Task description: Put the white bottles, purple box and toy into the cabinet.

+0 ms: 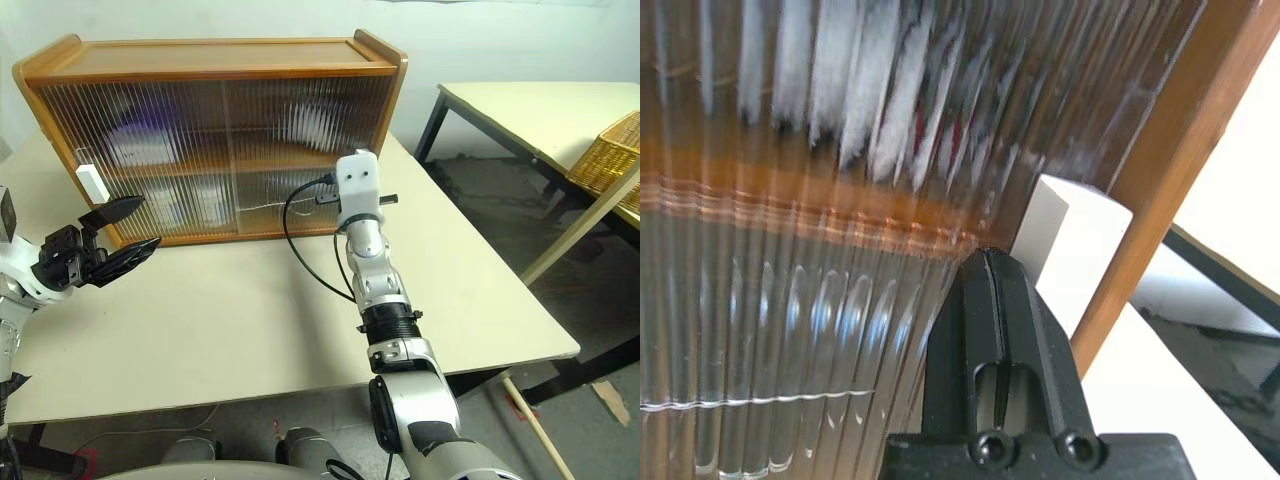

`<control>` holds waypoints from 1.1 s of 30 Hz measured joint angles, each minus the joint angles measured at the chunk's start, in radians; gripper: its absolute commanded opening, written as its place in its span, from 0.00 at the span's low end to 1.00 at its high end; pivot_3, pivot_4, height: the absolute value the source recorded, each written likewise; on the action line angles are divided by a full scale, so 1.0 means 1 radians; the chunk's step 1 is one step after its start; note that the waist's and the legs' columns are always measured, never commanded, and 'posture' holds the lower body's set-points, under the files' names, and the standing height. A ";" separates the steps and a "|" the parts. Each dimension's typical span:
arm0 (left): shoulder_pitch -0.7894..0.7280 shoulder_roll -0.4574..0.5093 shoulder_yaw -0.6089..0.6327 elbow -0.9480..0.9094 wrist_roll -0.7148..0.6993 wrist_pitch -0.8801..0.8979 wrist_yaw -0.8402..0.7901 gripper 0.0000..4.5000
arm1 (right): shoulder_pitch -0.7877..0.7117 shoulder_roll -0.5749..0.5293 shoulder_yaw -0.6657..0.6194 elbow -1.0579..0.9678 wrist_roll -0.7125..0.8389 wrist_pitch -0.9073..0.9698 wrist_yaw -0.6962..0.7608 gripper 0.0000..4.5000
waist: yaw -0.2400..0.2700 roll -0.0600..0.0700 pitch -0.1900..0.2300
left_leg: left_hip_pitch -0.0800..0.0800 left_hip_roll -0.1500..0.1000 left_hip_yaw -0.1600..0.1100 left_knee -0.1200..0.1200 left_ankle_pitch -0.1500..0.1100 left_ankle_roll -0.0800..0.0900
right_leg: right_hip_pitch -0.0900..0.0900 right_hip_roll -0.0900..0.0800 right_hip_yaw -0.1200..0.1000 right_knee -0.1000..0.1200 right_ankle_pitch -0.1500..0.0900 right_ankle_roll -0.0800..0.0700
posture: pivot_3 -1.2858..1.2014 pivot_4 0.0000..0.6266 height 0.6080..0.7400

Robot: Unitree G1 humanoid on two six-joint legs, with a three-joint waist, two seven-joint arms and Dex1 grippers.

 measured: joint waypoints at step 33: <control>0.300 -0.142 0.192 0.099 0.054 -0.210 0.197 1.00 | 0.420 -0.139 -0.179 -0.080 0.283 -0.131 0.461 1.00 | -0.020 0.001 0.000 | 0.013 -0.004 0.008 -0.001 0.000 0.000 | 0.012 0.007 0.000 -0.001 -0.008 -0.006 | 0.52 0.00 1.00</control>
